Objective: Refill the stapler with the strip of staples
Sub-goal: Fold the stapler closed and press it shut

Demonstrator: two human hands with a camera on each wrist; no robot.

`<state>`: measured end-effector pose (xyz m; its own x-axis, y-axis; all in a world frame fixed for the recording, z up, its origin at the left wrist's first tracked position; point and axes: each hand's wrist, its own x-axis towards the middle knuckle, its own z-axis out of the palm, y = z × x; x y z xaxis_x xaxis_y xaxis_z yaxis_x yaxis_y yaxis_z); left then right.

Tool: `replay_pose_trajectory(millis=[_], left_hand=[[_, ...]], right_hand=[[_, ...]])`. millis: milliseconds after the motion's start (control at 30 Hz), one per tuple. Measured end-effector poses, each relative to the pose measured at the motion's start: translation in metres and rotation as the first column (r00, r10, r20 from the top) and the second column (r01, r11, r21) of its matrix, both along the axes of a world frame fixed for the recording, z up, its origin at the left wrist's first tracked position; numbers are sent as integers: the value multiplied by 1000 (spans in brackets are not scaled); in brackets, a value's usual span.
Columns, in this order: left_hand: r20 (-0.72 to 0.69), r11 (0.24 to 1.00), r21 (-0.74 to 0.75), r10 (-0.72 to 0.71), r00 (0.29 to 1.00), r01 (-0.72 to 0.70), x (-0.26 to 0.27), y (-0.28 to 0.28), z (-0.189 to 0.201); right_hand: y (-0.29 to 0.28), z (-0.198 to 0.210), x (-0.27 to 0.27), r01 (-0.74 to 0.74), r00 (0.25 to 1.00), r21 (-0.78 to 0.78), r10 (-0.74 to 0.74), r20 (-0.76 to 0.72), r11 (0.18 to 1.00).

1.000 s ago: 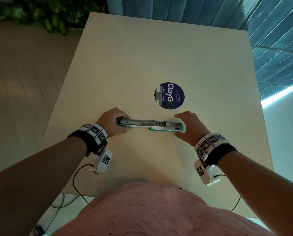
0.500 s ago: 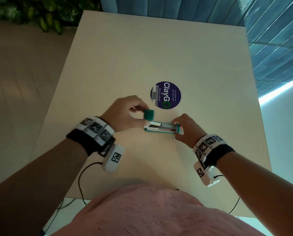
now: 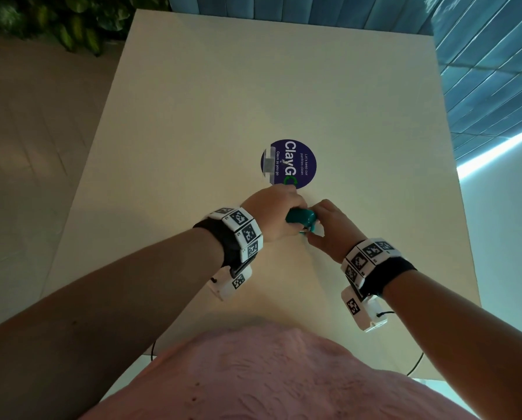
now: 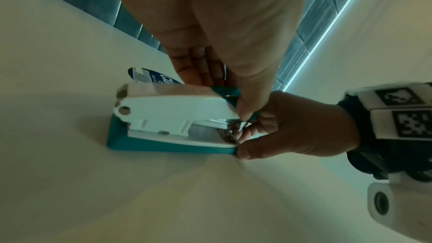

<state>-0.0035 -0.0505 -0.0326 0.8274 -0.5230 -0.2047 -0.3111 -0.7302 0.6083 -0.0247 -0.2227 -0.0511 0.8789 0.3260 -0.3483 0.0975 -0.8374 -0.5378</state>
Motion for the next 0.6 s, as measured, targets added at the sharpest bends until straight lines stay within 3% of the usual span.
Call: replay_pose_trajectory(millis=[367, 600], left_hand=[[24, 966, 243, -103, 994, 94, 1, -12, 6], [46, 992, 126, -36, 998, 30, -10, 19, -7]], right_hand=[[0, 1, -1, -13, 999, 23, 12, 36, 1000], [-2, -1, -5, 21, 999, 22, -22, 47, 1000]])
